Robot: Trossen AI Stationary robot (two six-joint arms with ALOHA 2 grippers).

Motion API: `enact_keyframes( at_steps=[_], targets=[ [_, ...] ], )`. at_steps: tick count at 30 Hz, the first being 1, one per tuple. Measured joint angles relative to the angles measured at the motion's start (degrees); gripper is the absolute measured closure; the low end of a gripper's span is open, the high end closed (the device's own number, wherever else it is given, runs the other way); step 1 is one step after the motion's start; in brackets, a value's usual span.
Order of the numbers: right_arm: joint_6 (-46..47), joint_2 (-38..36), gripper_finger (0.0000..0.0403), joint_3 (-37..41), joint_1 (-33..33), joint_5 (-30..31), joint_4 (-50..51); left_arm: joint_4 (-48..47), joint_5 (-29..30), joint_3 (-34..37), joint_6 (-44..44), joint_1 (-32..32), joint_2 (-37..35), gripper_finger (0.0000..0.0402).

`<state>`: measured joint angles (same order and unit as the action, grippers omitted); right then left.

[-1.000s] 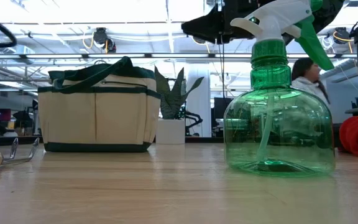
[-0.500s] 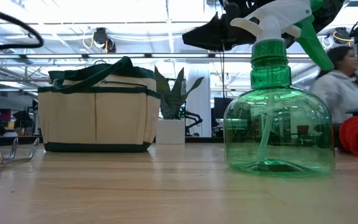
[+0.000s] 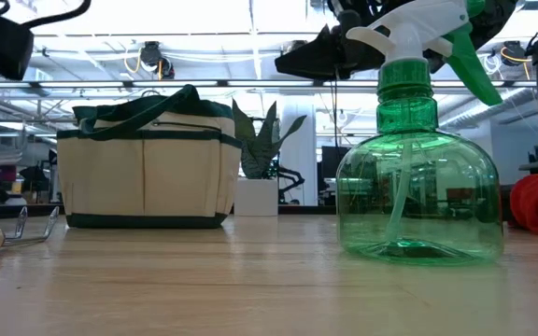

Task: Pick & Place Garden tools in Gardening bag
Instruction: Put the left brown hand rake into the white gardening bag

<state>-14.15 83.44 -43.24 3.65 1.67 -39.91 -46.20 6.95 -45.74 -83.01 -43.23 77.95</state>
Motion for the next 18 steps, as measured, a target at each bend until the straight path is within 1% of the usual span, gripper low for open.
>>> enact_keyframes(
  at_steps=[8,14,18],
  targets=[
    [1.51,0.00,0.0209,0.00,0.01,0.00,2.50,-0.54,3.33,0.00,5.10,1.70,-2.88,0.0339],
    [1.53,0.00,0.0209,0.00,0.00,0.00,3.36,-1.02,3.72,-0.83,11.30,4.18,-3.15,0.0339],
    [1.53,0.00,0.0209,0.00,-0.01,0.00,3.38,-1.70,5.28,-2.60,15.96,5.79,-3.15,0.0339]
  ],
)
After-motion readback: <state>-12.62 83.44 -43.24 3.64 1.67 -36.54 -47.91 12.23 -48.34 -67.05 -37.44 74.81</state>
